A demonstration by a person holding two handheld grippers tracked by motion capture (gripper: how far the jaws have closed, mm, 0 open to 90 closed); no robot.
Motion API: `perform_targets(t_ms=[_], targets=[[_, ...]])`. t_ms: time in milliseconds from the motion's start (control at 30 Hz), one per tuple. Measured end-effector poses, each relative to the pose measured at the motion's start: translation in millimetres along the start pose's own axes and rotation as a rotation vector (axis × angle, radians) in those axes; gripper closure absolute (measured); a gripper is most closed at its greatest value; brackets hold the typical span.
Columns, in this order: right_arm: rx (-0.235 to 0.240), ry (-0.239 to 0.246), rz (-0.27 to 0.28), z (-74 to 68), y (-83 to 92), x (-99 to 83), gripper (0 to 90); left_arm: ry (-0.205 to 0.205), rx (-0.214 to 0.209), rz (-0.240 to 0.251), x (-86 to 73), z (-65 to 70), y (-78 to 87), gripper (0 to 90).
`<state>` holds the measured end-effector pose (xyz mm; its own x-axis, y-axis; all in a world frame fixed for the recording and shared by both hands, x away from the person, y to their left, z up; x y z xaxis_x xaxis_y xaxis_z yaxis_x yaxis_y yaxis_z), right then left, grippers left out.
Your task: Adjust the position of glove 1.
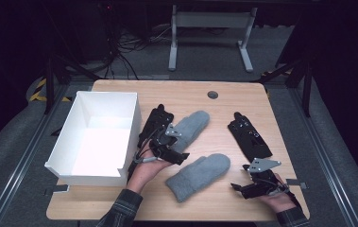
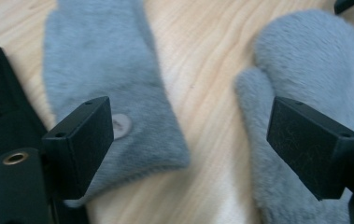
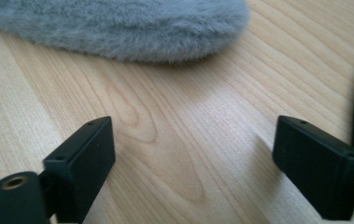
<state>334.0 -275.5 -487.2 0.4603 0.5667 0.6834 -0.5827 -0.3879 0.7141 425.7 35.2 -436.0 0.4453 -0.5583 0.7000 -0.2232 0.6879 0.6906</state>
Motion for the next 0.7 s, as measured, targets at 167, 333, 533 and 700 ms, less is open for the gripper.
perform_targets(t_ms=[167,333,533,700], targets=[[-0.001,-0.018,0.008,2.1,-1.9,-2.0,7.3,0.009,0.023,-0.009,3.1,-11.7,0.0,15.1],[0.004,-0.020,0.037,2.1,-4.1,-4.4,3.8,0.018,0.042,-0.008,11.4,-23.0,-5.2,15.3],[0.003,-0.020,0.037,2.1,-4.2,-4.4,3.8,0.041,0.052,-0.010,20.9,-35.6,-13.4,16.0],[0.003,-0.019,0.038,2.2,-4.3,-4.3,3.8,0.058,0.061,-0.016,30.3,-48.4,-20.9,16.9]])
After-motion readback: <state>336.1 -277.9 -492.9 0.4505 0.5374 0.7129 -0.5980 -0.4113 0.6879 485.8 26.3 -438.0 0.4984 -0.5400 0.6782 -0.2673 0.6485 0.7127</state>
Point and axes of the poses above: each handheld gripper's, and its own axes: y roughly backward along the jaws, x roughly out of its top, z roughly to its right, the point moved 3 cm from there along -y, roughly forward along the jaws, and after that the axes turned 9 degrees about -x, right-handed, at the moved point
